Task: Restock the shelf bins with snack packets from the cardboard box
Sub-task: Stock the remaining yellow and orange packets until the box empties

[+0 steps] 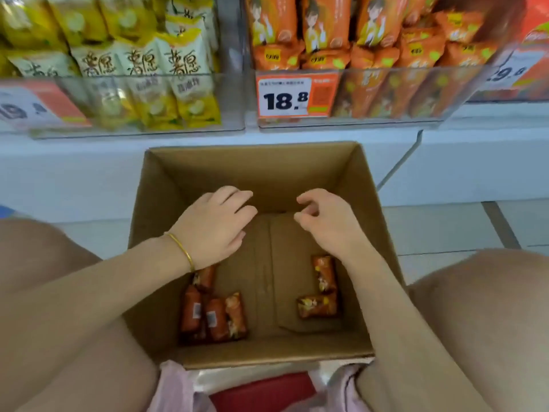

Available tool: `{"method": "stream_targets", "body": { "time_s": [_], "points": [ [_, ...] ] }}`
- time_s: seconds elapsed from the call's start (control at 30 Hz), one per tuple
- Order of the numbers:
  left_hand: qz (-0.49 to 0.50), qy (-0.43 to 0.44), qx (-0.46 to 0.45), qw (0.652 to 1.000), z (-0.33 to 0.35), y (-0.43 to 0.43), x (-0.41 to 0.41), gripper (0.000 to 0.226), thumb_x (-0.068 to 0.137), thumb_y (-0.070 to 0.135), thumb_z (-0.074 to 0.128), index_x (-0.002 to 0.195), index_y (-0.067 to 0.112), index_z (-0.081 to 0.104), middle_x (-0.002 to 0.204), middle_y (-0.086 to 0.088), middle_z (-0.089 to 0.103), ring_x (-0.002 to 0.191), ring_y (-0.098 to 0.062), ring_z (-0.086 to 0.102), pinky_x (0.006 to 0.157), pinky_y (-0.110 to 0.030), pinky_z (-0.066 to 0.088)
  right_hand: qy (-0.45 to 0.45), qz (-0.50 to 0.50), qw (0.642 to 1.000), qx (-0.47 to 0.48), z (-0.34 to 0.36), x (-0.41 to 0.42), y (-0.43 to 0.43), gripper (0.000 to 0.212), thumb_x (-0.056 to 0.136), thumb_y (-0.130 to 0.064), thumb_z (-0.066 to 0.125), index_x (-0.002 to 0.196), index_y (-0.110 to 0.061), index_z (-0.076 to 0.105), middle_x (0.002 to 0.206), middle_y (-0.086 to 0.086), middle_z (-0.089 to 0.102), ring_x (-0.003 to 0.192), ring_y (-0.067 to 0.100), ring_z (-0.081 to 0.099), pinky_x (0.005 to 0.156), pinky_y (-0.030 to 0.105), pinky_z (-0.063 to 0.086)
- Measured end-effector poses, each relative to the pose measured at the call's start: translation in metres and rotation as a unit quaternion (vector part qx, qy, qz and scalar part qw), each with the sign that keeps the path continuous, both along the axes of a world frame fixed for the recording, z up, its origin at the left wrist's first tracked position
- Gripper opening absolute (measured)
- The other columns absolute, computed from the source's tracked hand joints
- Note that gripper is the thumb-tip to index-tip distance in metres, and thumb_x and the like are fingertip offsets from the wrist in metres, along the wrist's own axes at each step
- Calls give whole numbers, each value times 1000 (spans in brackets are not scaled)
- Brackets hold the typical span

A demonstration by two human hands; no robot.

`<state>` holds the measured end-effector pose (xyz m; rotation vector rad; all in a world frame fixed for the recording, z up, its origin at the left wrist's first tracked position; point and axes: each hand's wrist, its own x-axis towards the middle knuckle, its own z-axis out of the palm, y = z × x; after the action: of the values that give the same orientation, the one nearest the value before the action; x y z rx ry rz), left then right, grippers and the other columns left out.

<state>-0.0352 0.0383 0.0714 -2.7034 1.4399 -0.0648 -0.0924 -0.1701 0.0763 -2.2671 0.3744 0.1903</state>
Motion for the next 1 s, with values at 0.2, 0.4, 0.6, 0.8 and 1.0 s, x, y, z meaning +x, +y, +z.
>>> {"method": "stream_targets", "body": {
  "time_s": [0.2,0.4,0.6,0.8,1.0],
  "points": [
    [-25,53,3,998,-48,-6,-3,39,67,22,78,104,11,69,125,-16,60,111,-34,58,72,-39,57,362,137,893,-230,-176,-33,-3,62,94,-12,52,147,-26,26,156,17,4,134,40,29,105,47,39],
    [32,110,14,993,-82,-4,14,41,77,19,70,116,10,63,136,-18,50,123,-35,48,86,-45,54,392,265,824,-313,-247,-57,-30,68,95,-15,53,150,-33,17,155,16,-27,143,48,4,111,49,32],
    [47,158,25,986,-92,0,20,40,74,24,70,113,15,65,133,-15,53,119,-33,53,79,-44,57,307,361,823,-312,-262,-48,-62,82,85,-38,67,150,-33,17,157,3,-28,142,47,4,112,56,25],
    [30,137,20,990,-90,11,9,40,69,25,74,107,13,68,126,-17,58,112,-34,59,72,-42,58,249,246,913,-211,-270,-45,-69,67,81,-38,73,141,-29,42,157,0,-27,139,37,18,112,46,30],
    [32,171,13,985,-88,9,-7,38,78,26,63,113,11,64,132,-18,53,120,-36,51,78,-47,57,260,152,935,-189,-264,-33,-41,45,87,-31,68,130,-22,56,159,8,-17,130,39,32,110,39,29]
  ]
}}
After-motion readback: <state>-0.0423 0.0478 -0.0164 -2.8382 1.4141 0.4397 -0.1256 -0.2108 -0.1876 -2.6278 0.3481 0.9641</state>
